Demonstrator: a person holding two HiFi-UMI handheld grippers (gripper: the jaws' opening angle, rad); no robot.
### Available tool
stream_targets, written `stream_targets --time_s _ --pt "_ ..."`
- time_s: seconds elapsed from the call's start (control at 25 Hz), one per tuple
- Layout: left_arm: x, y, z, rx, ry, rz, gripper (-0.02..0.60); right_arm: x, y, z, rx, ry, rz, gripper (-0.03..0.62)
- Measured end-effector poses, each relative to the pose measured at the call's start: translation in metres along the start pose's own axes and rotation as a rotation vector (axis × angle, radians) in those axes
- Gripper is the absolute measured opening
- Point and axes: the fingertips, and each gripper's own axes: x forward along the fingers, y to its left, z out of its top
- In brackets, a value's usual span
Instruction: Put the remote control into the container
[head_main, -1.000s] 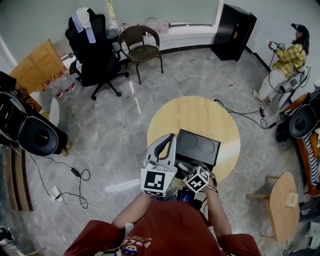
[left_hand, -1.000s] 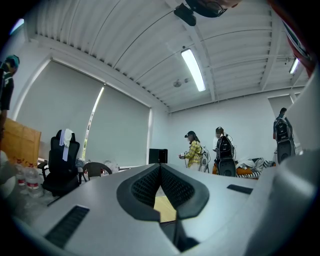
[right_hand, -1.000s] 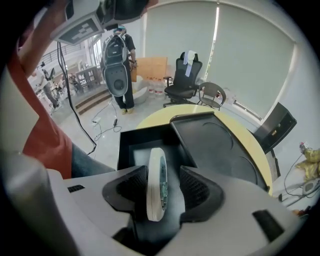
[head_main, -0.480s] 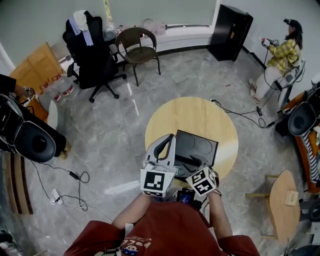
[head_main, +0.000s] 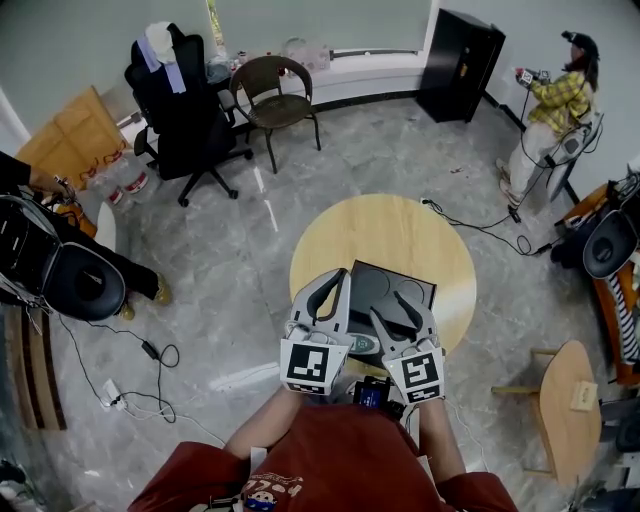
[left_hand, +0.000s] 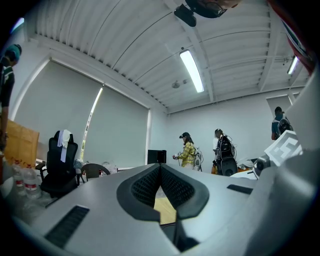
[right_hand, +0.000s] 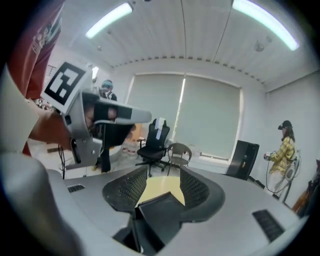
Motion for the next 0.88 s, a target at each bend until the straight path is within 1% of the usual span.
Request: stream_targets --time_s 0.2,0.24,0.28,0.4,0.64,0.76,0.88 --pt "-0.002 0.000 0.001 0.001 -0.003 0.000 0.015 -0.025 -0.016 0.041 0.040 -0.256 -0.149 0.198" --pt "-0.002 -0.001 0.001 0.001 -0.002 0.000 0.015 -0.029 -0.019 0.047 0.041 -0.300 -0.173 0.198" --pt "-0.002 -0.001 0.001 0.000 -0.002 -0.001 0.015 -0.033 -0.020 0.049 0.036 -0.314 -0.190 0.198" --pt "-0.002 -0.003 0.002 -0.002 -0.002 -0.007 0.015 -0.039 -0.024 0.044 0.032 -0.292 -0.211 0.198" --pt "-0.003 -0.007 -0.003 0.000 0.001 -0.014 0.015 -0.043 -0.035 0.041 0.164 -0.330 -0.214 0.198" --pt "-0.002 -0.010 -0.004 0.003 0.001 -0.018 0.015 -0.043 -0.036 0.036 0.182 -0.326 -0.210 0.198" --pt "-0.001 -0.010 -0.006 0.003 0.006 -0.018 0.015 -0.041 -0.034 0.034 0.187 -0.315 -0.187 0.198"
